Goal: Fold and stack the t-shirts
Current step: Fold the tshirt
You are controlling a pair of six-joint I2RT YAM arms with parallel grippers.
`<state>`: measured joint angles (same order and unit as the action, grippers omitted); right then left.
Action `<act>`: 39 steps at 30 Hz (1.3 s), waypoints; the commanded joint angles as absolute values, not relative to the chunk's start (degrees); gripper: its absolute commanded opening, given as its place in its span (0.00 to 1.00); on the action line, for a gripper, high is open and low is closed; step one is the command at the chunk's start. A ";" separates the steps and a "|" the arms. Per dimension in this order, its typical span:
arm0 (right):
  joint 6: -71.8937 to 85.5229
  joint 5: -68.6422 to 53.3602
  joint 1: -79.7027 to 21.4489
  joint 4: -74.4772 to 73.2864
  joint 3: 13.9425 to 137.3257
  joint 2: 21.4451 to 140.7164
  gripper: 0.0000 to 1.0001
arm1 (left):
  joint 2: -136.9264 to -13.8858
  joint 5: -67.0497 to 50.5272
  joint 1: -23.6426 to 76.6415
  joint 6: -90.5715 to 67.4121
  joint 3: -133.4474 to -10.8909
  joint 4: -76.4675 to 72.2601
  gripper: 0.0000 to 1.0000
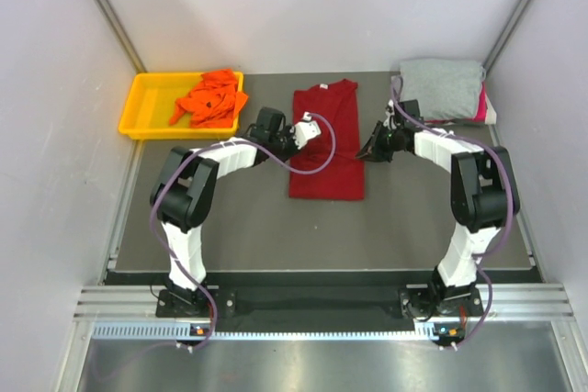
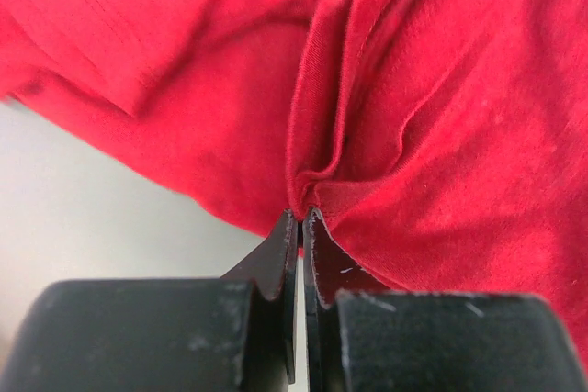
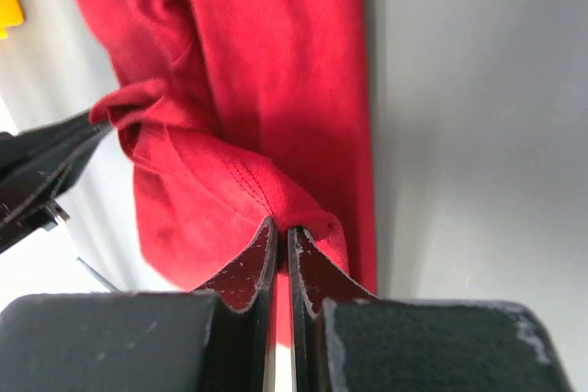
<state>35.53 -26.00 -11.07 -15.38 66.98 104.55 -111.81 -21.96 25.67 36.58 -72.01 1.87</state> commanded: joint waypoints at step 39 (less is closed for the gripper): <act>36.30 -16.18 -21.45 -7.99 48.44 94.66 0.27 | -107.13 -28.31 28.04 23.73 -68.90 9.66 0.34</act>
